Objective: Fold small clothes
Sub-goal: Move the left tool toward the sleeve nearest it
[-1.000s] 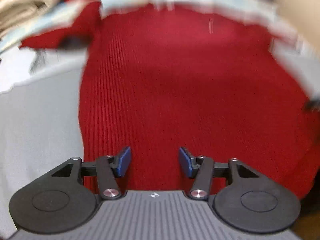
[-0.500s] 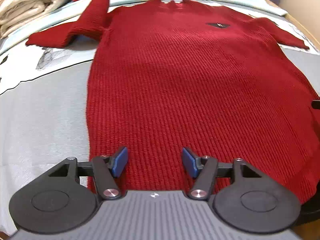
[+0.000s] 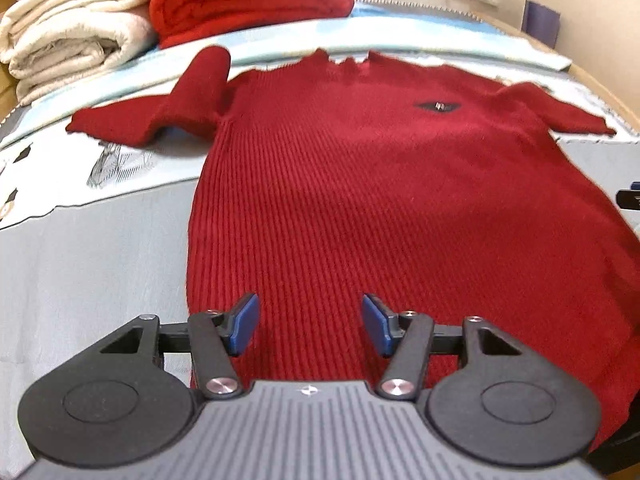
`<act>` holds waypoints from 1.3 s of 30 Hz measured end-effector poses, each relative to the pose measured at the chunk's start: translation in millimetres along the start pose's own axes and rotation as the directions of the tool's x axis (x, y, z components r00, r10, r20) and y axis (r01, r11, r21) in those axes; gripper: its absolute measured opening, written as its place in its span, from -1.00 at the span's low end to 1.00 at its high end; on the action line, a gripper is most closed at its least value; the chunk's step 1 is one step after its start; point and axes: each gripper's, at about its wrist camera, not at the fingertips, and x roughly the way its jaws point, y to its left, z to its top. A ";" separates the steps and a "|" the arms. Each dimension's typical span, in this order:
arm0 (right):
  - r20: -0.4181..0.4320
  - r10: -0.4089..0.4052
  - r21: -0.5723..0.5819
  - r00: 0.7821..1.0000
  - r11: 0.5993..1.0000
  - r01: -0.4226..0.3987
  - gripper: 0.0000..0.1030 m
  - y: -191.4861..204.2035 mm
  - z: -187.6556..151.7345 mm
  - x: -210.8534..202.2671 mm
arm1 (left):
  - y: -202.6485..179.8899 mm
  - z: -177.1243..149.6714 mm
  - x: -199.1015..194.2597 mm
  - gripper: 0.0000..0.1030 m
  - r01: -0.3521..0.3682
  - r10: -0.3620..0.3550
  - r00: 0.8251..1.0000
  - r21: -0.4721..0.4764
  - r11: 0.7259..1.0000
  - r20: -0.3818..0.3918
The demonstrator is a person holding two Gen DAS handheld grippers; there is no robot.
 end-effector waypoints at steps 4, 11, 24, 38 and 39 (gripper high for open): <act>0.041 0.009 0.012 0.999 1.000 -0.009 -0.11 5.6 13.3 -1.8 | -2.3 4.2 -3.1 -0.06 0.017 -0.017 0.999 0.002 1.000 0.042; 0.110 0.026 0.047 0.994 0.998 -0.031 -0.11 14.6 35.2 -9.3 | 5.2 17.7 -7.6 -0.22 0.003 -0.001 0.998 -0.030 1.000 0.065; 0.212 0.100 0.063 0.972 0.991 -0.116 -0.13 30.4 63.3 -39.7 | 2.7 80.6 -53.1 -0.28 0.069 -0.056 0.991 -0.103 0.992 0.124; 0.266 0.078 0.021 0.961 0.996 -0.087 -0.13 41.0 74.1 -65.7 | 47.1 169.1 -54.1 -0.28 0.071 -0.044 0.985 -0.154 0.985 0.170; 0.264 0.076 0.021 0.962 0.996 -0.084 -0.13 41.2 74.2 -65.4 | 53.4 175.2 -49.0 -0.28 0.062 -0.035 0.984 -0.157 0.986 0.173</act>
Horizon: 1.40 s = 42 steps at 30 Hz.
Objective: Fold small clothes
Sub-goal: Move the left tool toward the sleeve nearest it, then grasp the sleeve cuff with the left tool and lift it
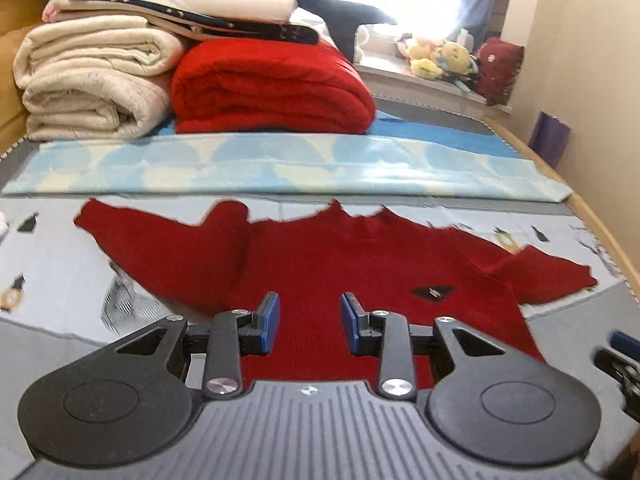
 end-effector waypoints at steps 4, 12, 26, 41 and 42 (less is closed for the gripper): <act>0.016 -0.016 -0.022 1.000 1.000 0.016 -0.13 3.0 3.7 -2.7 | 32.7 4.4 23.9 -0.28 -0.012 0.013 1.000 -0.067 0.998 0.009; 0.010 -0.004 -0.065 1.000 0.998 0.005 -0.35 10.5 15.0 14.4 | 88.1 0.2 60.6 -0.28 -0.098 0.089 0.994 -0.166 0.981 -0.059; 0.035 0.060 -0.026 0.998 0.998 -0.059 -0.52 23.3 98.8 114.0 | 176.9 -9.8 93.7 -0.28 -0.164 0.138 0.986 -0.383 0.909 -0.094; -0.008 0.120 0.077 0.993 0.990 -0.119 -0.51 18.3 98.0 164.7 | 280.1 -7.9 153.5 -0.23 -0.139 0.181 0.984 -0.643 0.753 -0.001; -0.017 0.126 0.083 0.992 0.989 -0.124 -0.51 17.1 97.8 166.3 | 284.4 -6.9 162.9 -0.22 -0.136 0.183 0.983 -0.649 0.749 0.004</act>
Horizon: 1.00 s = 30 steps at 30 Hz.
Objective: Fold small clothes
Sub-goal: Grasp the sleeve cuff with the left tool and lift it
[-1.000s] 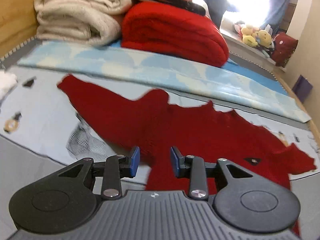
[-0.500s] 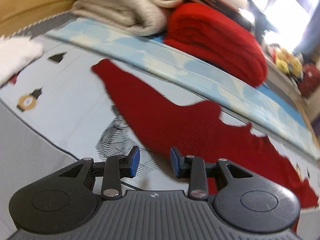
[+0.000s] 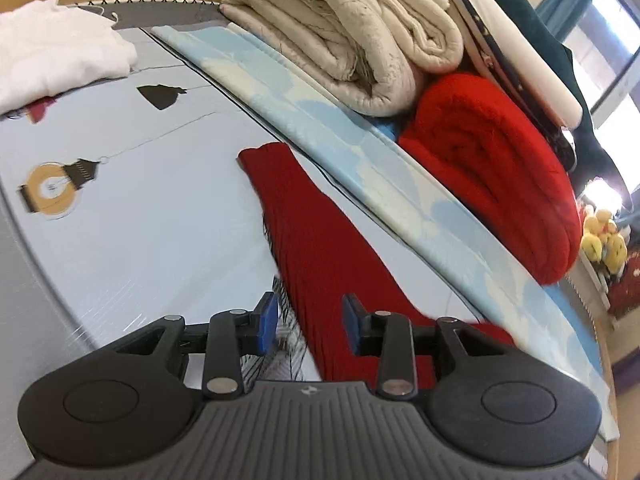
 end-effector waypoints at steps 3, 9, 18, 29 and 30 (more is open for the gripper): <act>-0.007 -0.011 0.003 1.000 1.000 0.011 -0.51 -2.0 -1.6 2.9 | 5.7 1.0 28.4 -0.22 -0.012 0.012 1.000 -0.033 0.999 -0.003; -0.013 -0.008 -0.003 1.000 1.000 0.008 -0.51 -5.2 -1.9 8.4 | 16.9 9.9 69.0 0.22 0.009 -0.009 1.000 -0.133 0.991 -0.001; -0.059 -0.024 -0.014 0.998 1.000 0.023 -0.51 -5.7 -12.8 23.8 | -8.1 9.1 84.1 -0.67 -0.050 0.050 0.999 0.074 0.996 -0.004; -0.031 -0.029 -0.031 0.999 0.999 0.028 -0.51 -1.3 -10.2 23.1 | 69.5 5.2 0.9 -0.70 -0.308 0.323 0.946 -0.217 0.926 0.036; -0.028 -0.029 -0.032 0.999 0.999 0.028 -0.51 -1.6 -9.9 22.8 | 78.8 3.1 -7.5 -0.69 -0.310 0.326 0.945 -0.261 0.914 0.017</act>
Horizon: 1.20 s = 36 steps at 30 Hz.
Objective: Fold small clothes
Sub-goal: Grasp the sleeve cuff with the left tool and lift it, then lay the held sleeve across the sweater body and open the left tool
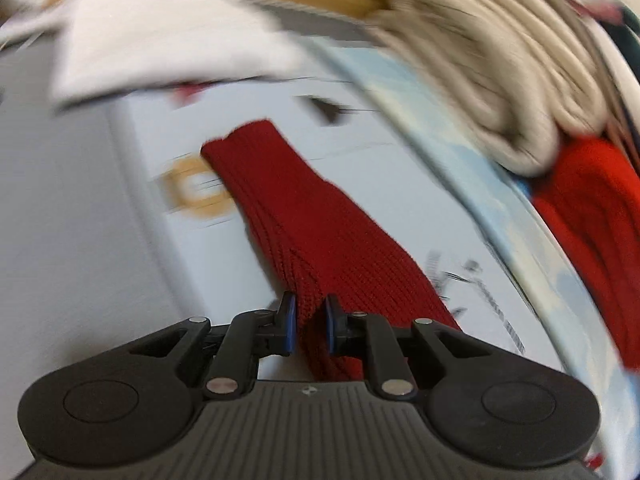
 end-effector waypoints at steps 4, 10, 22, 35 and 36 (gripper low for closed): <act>0.003 0.006 0.029 1.000 1.000 -0.006 -0.51 -4.6 3.0 -2.5 | 38.8 1.8 -13.8 -0.61 0.021 -0.037 0.994 -0.159 0.987 -0.099; 0.020 0.022 0.041 1.000 0.999 -0.023 -0.51 -5.8 6.1 -10.3 | 75.9 16.2 -11.5 -0.27 0.066 -0.088 0.995 -0.320 0.945 -0.054; 0.005 0.025 0.052 1.000 0.998 -0.025 -0.51 -9.8 8.1 -9.6 | 13.0 23.3 -13.7 -0.74 -0.003 0.002 1.000 0.028 1.000 0.025; 0.004 0.079 0.181 0.997 0.980 -0.078 -0.51 -24.5 17.3 -22.9 | -142.3 -93.3 -206.0 -0.76 0.315 -0.356 0.934 0.409 0.857 0.026; 0.004 0.080 0.192 0.997 0.978 -0.080 -0.51 -25.5 17.0 -25.3 | -151.5 -110.4 -208.5 -0.76 0.337 -0.373 0.928 0.430 0.838 -0.001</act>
